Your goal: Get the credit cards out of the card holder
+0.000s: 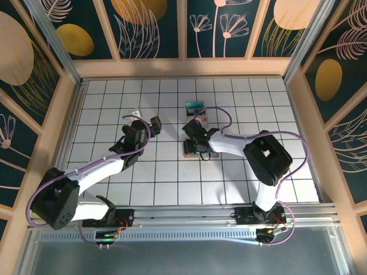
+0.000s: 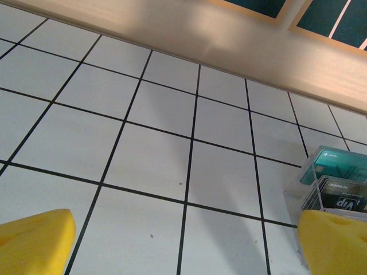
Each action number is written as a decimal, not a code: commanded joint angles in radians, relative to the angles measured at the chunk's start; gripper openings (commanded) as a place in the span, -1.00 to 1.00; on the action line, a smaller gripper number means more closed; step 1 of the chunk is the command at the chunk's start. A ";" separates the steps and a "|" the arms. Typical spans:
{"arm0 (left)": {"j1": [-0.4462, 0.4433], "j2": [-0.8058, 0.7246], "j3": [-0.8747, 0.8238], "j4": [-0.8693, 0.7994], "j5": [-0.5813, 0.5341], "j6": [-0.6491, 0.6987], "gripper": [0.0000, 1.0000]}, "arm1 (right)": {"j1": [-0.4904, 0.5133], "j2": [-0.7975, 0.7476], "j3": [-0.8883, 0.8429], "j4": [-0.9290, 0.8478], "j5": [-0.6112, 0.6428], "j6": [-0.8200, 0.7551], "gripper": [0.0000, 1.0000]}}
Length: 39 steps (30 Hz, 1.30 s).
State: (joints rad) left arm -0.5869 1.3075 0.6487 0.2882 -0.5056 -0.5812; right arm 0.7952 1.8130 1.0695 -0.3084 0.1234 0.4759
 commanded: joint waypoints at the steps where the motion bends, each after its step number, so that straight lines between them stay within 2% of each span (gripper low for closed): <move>1: 0.007 0.002 0.016 0.017 -0.002 -0.016 0.98 | 0.020 0.031 0.030 -0.060 0.011 -0.012 0.22; 12: 0.008 0.008 0.017 0.012 -0.006 -0.020 0.98 | 0.072 0.065 0.056 -0.098 -0.024 -0.050 0.21; 16: 0.007 0.007 0.017 0.011 -0.006 -0.020 0.97 | 0.078 0.068 0.057 -0.112 -0.026 -0.054 0.33; 26: 0.008 0.001 0.017 -0.003 -0.016 -0.017 0.97 | 0.082 0.090 0.048 -0.110 -0.018 -0.052 0.35; 33: 0.008 0.000 0.017 -0.011 -0.019 -0.015 0.97 | 0.082 0.112 0.047 -0.110 -0.002 -0.050 0.24; 39: 0.008 0.003 0.021 -0.016 -0.019 -0.012 0.98 | 0.082 0.099 0.052 -0.105 0.010 -0.049 0.04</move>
State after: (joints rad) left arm -0.5869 1.3083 0.6487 0.2836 -0.5068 -0.5816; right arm 0.8703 1.8629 1.1313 -0.3561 0.1345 0.4252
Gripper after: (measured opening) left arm 0.988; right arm 0.526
